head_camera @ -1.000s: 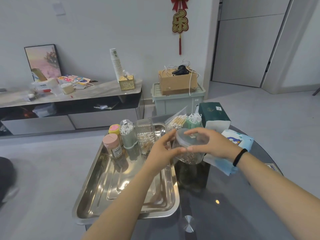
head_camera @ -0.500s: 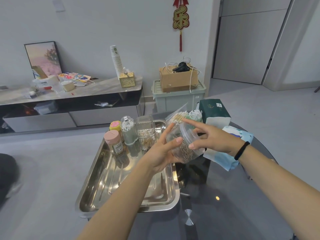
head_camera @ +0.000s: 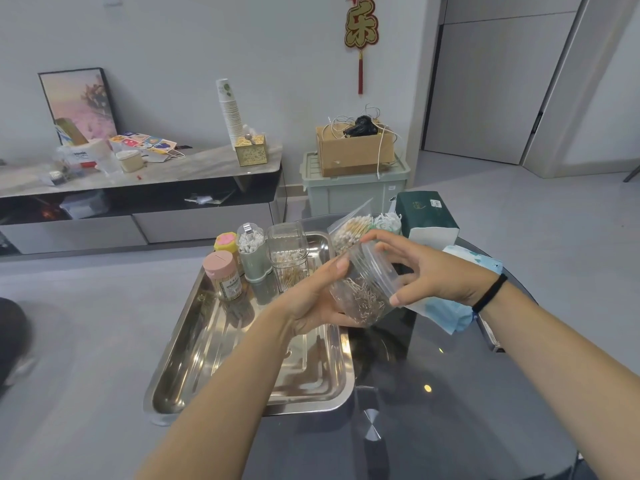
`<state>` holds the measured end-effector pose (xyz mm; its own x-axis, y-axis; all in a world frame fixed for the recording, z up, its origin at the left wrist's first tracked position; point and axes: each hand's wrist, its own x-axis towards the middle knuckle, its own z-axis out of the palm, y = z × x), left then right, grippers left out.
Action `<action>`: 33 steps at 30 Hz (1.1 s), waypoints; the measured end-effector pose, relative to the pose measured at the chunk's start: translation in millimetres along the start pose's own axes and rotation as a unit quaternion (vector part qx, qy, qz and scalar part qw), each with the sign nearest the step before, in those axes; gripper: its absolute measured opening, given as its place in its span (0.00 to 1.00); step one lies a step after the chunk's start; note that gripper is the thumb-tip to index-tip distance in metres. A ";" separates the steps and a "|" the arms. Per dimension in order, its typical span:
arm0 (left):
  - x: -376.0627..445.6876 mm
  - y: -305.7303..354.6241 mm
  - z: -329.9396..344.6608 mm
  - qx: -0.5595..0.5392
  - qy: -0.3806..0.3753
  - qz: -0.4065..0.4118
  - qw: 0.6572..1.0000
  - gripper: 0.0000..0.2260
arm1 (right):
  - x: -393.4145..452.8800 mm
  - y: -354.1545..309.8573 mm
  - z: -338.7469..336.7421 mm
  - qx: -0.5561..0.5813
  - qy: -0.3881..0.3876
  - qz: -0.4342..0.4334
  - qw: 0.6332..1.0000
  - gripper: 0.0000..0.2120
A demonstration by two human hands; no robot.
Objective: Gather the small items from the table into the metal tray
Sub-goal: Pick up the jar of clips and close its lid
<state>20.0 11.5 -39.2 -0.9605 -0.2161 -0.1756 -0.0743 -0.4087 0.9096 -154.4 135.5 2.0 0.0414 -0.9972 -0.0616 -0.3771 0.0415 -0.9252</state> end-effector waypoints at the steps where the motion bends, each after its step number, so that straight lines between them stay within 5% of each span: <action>1: 1.2 0.9 -2.1 0.014 0.008 -0.003 1.000 0.39 | -0.3 -0.7 -0.6 0.011 0.006 -0.004 1.000 0.39; 7: 5.1 1.3 -3.6 0.038 0.063 0.012 0.997 0.47 | 3.1 6.8 -2.1 0.005 0.005 0.023 1.000 0.37; 16: -0.6 -3.5 10.8 0.153 0.129 0.079 0.977 0.44 | 7.8 7.4 1.7 -0.031 0.045 0.108 0.993 0.38; 24: -5.5 1.1 17.1 0.229 0.147 0.140 0.952 0.43 | 4.6 -6.3 17.9 -0.042 0.102 0.166 0.980 0.26; 28: -5.6 3.2 14.0 0.142 0.140 0.112 0.974 0.44 | 4.2 -7.3 16.3 -0.062 0.056 0.189 0.978 0.34; 31: -6.0 6.0 8.2 0.111 0.154 0.113 0.975 0.46 | 5.3 -2.9 4.2 -0.032 0.037 0.125 0.991 0.44; 33: -5.9 6.2 9.6 0.109 0.146 0.113 0.977 0.43 | 6.6 -0.6 -1.4 -0.011 0.023 0.080 0.996 0.42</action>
<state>22.6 18.8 -29.0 -0.8438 -0.5356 -0.0321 0.0452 -0.1306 0.9904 -155.2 128.8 2.7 -0.0629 -0.9796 -0.1910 -0.3961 0.2002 -0.8961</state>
